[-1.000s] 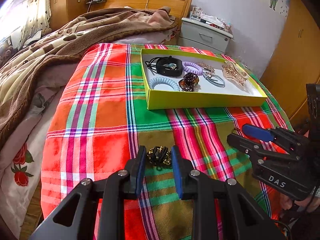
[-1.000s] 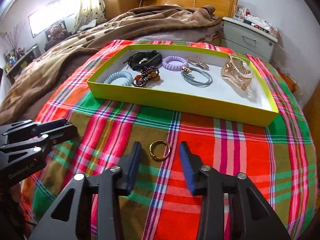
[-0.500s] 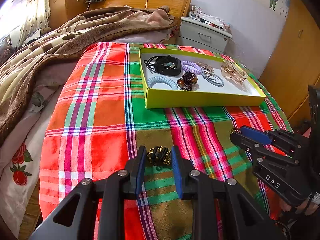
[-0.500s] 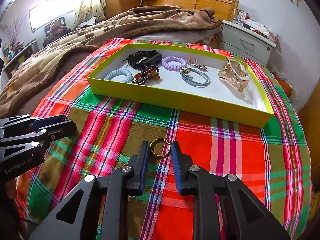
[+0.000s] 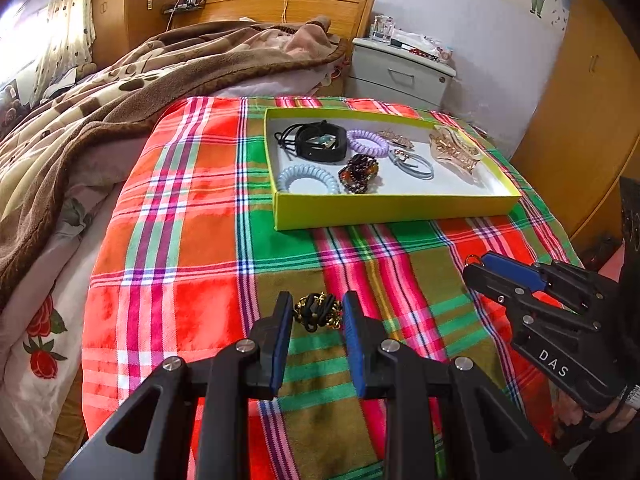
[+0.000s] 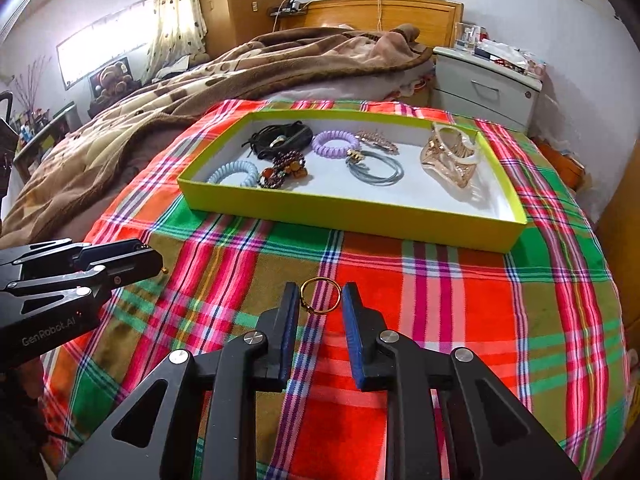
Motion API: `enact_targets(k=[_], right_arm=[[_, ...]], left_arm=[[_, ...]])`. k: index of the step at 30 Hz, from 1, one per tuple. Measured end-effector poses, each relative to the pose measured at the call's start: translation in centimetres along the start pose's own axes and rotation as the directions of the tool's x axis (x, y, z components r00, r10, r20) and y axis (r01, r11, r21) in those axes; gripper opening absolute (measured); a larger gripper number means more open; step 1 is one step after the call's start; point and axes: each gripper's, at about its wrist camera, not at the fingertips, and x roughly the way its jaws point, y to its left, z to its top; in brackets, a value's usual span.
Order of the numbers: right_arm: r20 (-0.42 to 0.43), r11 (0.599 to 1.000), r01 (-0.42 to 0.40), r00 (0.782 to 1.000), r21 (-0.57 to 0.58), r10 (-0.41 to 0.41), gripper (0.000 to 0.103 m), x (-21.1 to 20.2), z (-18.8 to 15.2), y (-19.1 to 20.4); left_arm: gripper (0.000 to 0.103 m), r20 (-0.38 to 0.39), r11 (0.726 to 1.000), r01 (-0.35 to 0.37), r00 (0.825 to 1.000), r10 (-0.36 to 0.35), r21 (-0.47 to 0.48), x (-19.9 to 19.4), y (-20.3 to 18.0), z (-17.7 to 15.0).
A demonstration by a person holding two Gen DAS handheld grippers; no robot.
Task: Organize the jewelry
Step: 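Carry the clip with the left tool while the right tool carries the ring into the box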
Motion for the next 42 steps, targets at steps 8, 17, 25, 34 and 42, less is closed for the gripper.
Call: enact_targets(k=[8, 17, 25, 34, 42], right_arm=[[0.046, 1.000, 0.007, 0.999, 0.028, -0.008, 0.023, -1.3, 1.1, -1.4], [0.069, 0.998, 0.023, 0.997, 0.057, -0.027, 0.023, -1.8, 2.5, -3.5], [0.071, 0.994, 0.032, 0.997, 0.104, -0.039, 0.023, -1.0, 4.5, -6.3], [0.029, 0.992, 0.053, 0.998, 0.118, -0.057, 0.023, 2.0, 6.0, -7.8], [-0.017, 0.992, 0.067, 0.998, 0.105, -0.066, 0.023, 3.9, 6.3, -8.5]], left_arm=[[0.027, 0.026, 0.999, 0.015, 1.000, -0.016, 0.031, -0.7, -1.4, 1.5], [0.027, 0.057, 0.997, 0.022, 0.998, -0.026, 0.073, -1.0, -3.2, 3.8], [0.027, 0.055, 0.992, 0.071, 0.995, -0.077, 0.100, 0.3, -5.3, 7.0], [0.027, 0.008, 0.988, 0.114, 0.993, -0.115, 0.103, 4.2, -6.9, 10.0], [0.027, -0.037, 0.988, 0.107, 0.994, -0.104, 0.110, 7.3, -7.5, 10.8]])
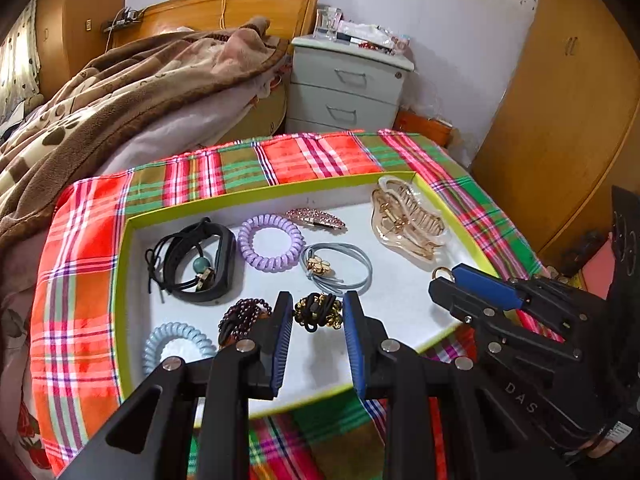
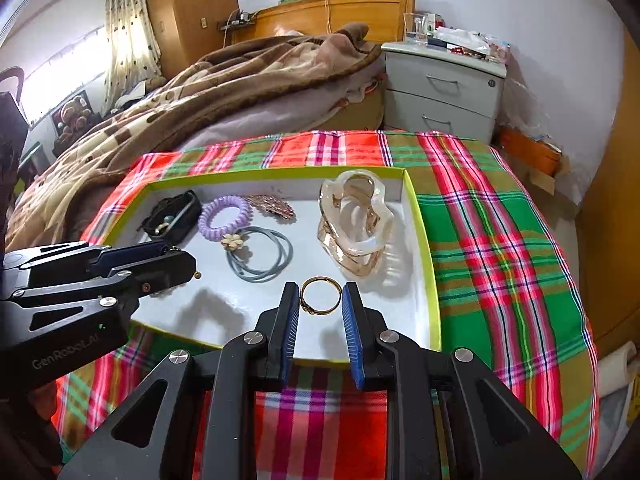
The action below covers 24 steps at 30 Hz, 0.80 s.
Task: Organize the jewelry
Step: 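Carry the clip with the left tool while the right tool carries the ring into the box, then open the left tool to drop the clip while the right tool releases the ring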
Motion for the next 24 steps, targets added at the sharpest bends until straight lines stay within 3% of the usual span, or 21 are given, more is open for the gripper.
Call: enact_targets(k=[7, 24], right_arm=[[-0.040, 1.000, 0.016, 0.999, -0.007, -0.017, 0.023, 1.2, 0.0, -0.4], [-0.077, 0.999, 0.046, 0.996, -0.013, -0.047, 0.023, 2.4, 0.6, -0.5]], left_arm=[[0.027, -0.045, 1.000, -0.001, 0.999, 0.001, -0.005, 2.0, 0.1, 0.3], [0.027, -0.073, 1.000, -0.009, 0.997, 0.008, -0.018, 3.5, 0.3, 0.2]])
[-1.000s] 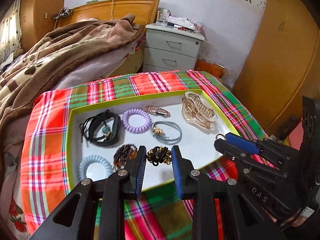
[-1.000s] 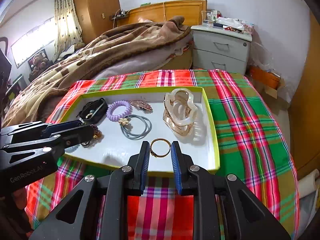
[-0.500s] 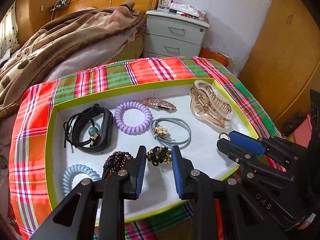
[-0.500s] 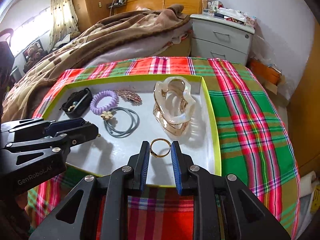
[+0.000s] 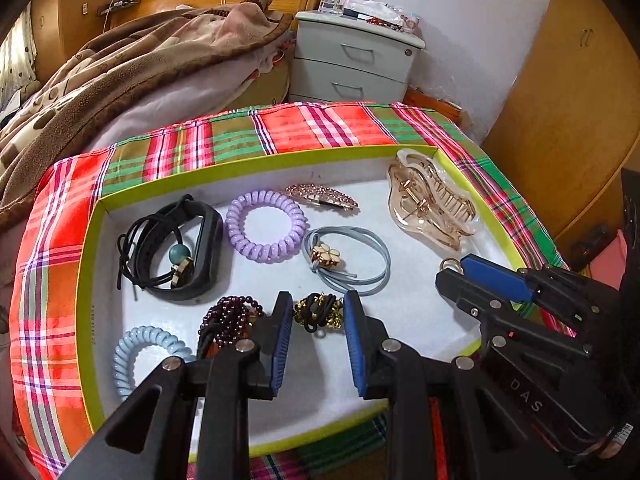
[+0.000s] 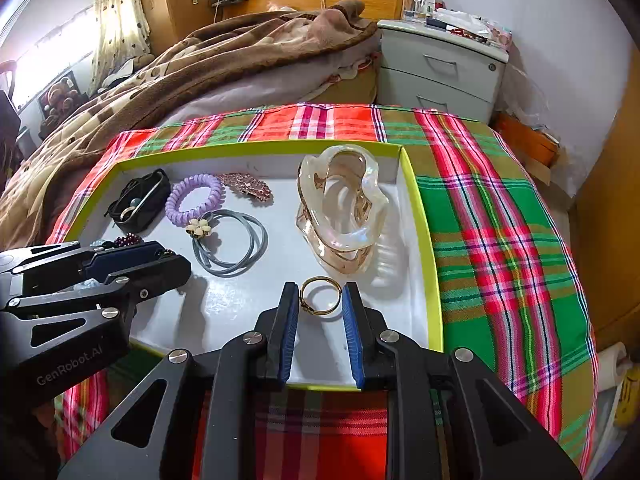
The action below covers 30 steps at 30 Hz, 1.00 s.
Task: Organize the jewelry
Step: 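Open the left tool to drop the clip while the right tool releases the ring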
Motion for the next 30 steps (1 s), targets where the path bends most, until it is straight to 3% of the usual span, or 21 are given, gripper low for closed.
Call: enact_targets(k=[19, 24, 30], right_arm=[[-0.015, 0.999, -0.007, 1.000, 0.032, 0.008, 0.024, 0.4, 0.5, -0.5], [-0.005, 0.998, -0.028, 1.000, 0.048, 0.028, 0.039, 0.1, 0.4, -0.6], [0.016, 0.998, -0.024, 1.000, 0.063, 0.023, 0.040, -0.7, 0.1, -0.5]], left_arm=[[0.033, -0.008, 1.000, -0.011, 1.000, 0.011, 0.002, -0.1, -0.1, 0.1], [0.036, -0.009, 1.000, -0.016, 1.000, 0.016, -0.001, -0.2, -0.2, 0.1], [0.038, 0.003, 1.000, -0.027, 1.000, 0.027, -0.010, -0.8, -0.1, 0.1]])
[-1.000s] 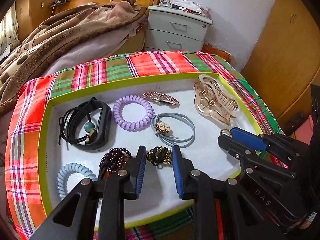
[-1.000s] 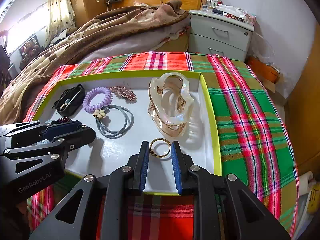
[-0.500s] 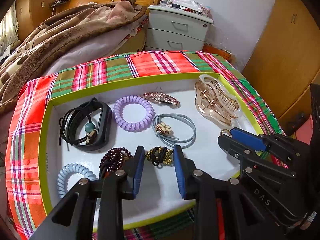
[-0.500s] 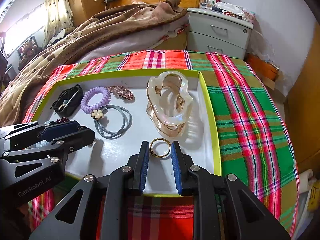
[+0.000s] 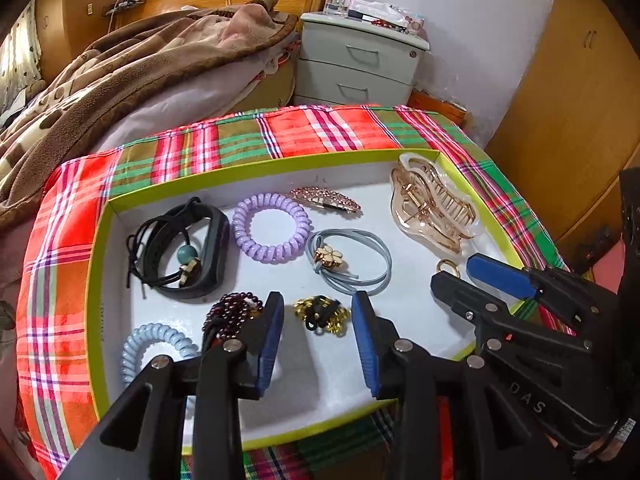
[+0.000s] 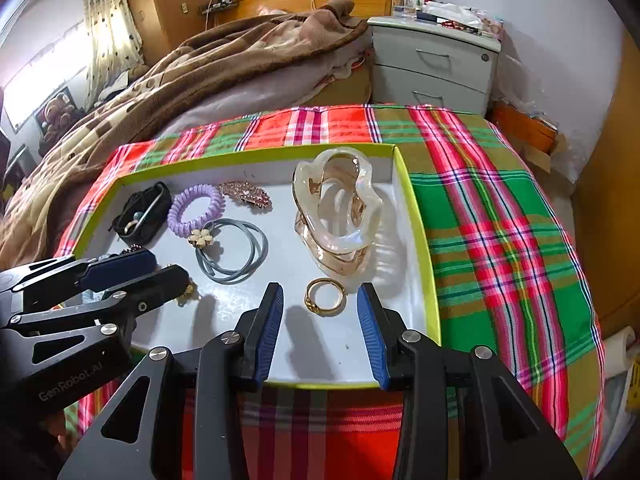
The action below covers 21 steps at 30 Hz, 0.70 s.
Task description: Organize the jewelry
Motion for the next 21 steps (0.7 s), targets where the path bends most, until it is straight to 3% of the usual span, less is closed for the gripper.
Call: enact_targets(k=[13, 21], right_arm=[[0.118, 1.000, -0.028, 0.993, 0.007, 0.027, 0.040, -5.5, -2.1, 1.7], [0.168, 1.000, 0.003, 0.986, -0.024, 0.001, 0.040, -7.7, -3.9, 3.1]], left_arm=[[0.042, 0.122, 0.994, -0.099, 0.987, 0.103, -0.038, -5.7, -0.3, -2.3], [0.042, 0.171, 0.987, -0.134, 0.974, 0.148, -0.090, -8.1, -0.5, -4.9]])
